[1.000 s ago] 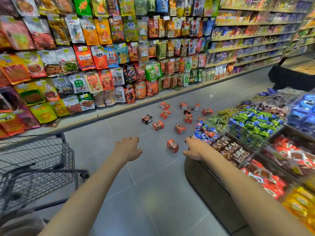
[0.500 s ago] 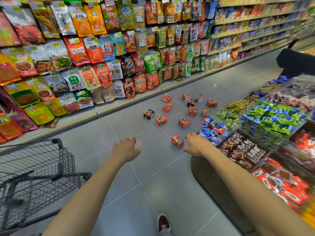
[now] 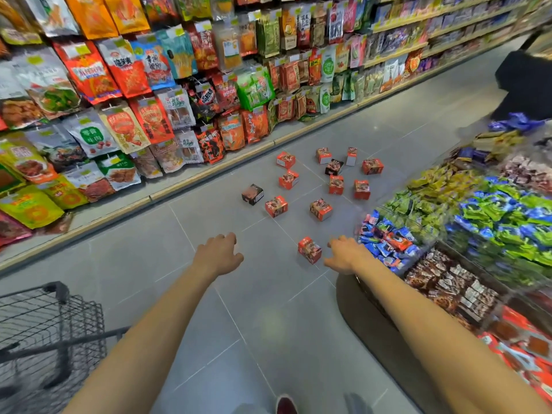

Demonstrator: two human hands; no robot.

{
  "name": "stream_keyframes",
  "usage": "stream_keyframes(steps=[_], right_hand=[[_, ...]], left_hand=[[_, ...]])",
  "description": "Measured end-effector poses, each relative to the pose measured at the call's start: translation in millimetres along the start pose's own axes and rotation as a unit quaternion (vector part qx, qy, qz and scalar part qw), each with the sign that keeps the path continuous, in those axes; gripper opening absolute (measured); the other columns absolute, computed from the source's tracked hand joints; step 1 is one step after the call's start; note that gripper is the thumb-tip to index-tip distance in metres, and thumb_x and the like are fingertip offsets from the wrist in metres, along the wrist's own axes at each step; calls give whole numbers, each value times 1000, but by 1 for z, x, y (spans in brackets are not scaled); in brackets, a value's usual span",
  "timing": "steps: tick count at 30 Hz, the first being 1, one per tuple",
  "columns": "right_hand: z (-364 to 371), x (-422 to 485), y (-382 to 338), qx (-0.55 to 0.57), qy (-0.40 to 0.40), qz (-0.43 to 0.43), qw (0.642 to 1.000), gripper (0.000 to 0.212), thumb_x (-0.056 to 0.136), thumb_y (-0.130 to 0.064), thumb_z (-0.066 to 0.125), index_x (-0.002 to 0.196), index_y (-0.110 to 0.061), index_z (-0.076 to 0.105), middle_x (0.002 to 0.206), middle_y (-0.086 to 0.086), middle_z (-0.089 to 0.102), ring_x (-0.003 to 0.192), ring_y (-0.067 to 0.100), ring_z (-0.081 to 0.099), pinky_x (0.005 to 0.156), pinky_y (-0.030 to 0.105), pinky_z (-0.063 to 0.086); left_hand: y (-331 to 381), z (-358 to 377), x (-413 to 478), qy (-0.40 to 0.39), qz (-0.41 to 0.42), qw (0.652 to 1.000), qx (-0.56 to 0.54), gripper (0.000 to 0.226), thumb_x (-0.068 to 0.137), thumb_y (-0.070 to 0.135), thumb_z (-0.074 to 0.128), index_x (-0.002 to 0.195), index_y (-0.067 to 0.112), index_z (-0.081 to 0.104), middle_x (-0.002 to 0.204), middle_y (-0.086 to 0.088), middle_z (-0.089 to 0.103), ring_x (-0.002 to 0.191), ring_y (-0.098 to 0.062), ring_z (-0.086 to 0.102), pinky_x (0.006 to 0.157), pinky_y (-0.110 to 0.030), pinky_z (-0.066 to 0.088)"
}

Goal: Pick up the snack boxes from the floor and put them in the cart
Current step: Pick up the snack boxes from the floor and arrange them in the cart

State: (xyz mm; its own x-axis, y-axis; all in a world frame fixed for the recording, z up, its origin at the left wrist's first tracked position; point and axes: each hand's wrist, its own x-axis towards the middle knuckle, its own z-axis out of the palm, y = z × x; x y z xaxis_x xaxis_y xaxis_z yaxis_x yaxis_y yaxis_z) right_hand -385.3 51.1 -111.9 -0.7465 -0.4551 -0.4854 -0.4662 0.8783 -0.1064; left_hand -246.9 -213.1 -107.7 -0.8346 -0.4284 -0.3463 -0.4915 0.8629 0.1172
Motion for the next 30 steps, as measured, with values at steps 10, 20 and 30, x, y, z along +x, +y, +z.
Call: stream_keyframes(steps=[10,20,30], right_hand=[[-14,99,-9,45,-17,41,998,58,93,-37,58,144,-12,44,145,13,47,130,32,48,104,41,44],[-60,224,-35,71,-52,111,990,56,96,-44,55,142,-13,47,141,13,49,126,30,51,102,39,44],[-85,328,-39,116,-53,175,976,69,91,-53,59,143,-10,45,140,15,50,128,34,49,100,41,45]], left_hand=[[-24,-4,136,-75,12,997,-24,47,95,38,51,137,16,45,134,-11,53,120,-31,52,99,-43,45],[-60,-45,306,-140,42,989,-38,46,96,37,51,136,14,45,133,-10,55,118,-28,54,96,-39,47],[-42,-66,451,-171,103,979,41,45,96,38,52,134,15,47,133,-10,56,117,-28,55,99,-40,47]])
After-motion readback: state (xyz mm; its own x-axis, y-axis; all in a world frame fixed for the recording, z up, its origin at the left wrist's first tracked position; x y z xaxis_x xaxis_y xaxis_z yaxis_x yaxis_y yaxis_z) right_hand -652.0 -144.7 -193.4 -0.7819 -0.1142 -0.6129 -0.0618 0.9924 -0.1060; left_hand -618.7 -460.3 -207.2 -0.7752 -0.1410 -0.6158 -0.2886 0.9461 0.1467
